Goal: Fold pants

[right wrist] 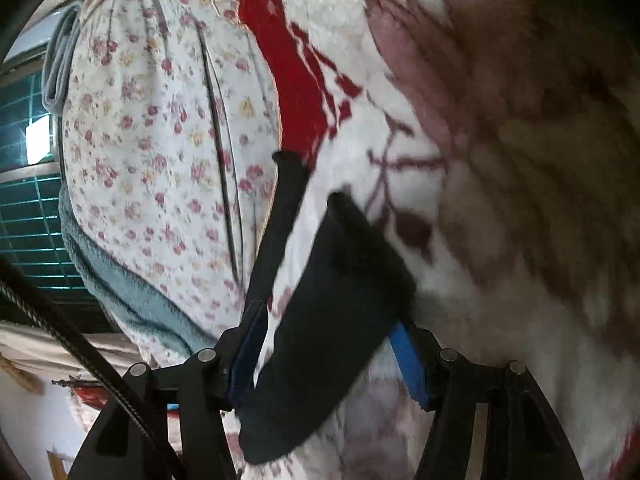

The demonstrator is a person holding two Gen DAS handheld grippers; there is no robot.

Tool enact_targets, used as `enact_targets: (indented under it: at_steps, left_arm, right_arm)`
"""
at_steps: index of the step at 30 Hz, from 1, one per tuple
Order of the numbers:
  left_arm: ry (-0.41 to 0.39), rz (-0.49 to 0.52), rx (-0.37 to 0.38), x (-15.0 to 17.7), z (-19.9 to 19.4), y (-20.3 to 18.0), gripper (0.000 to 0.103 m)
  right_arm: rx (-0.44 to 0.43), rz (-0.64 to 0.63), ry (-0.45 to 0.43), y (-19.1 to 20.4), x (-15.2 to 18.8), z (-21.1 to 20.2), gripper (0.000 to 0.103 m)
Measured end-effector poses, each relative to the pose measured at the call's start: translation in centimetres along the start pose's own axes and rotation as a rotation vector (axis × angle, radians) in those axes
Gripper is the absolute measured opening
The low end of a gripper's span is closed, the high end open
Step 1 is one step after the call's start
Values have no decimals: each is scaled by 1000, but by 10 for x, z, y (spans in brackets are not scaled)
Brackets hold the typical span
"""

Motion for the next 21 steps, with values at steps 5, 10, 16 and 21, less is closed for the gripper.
enact_targets:
  at_steps: [5, 10, 16, 21]
  left_arm:
    - [4, -53, 108, -2, 13, -2, 77]
    - [-5, -39, 110, -13, 23, -9, 81]
    - [-79, -37, 34, -30, 37, -11, 19]
    - [-91, 48, -36, -21, 18, -20, 8]
  right_arm:
    - [42, -124, 25, 11, 0, 9, 44]
    - [33, -138, 48, 10, 1, 12, 22]
    - [17, -215, 37, 22, 6, 9, 7]
    - [15, -260, 29, 35, 6, -6, 4]
Point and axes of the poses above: each gripper's, at about its wrist camera, not at the fingertips, and z roughly the way its jaws point, y to its left, x to its underside, the point moved 1 cm from there along z, roughly the way its jaws point, and after that the axes turned 14 degrees about -y, right-handed, at the moved point
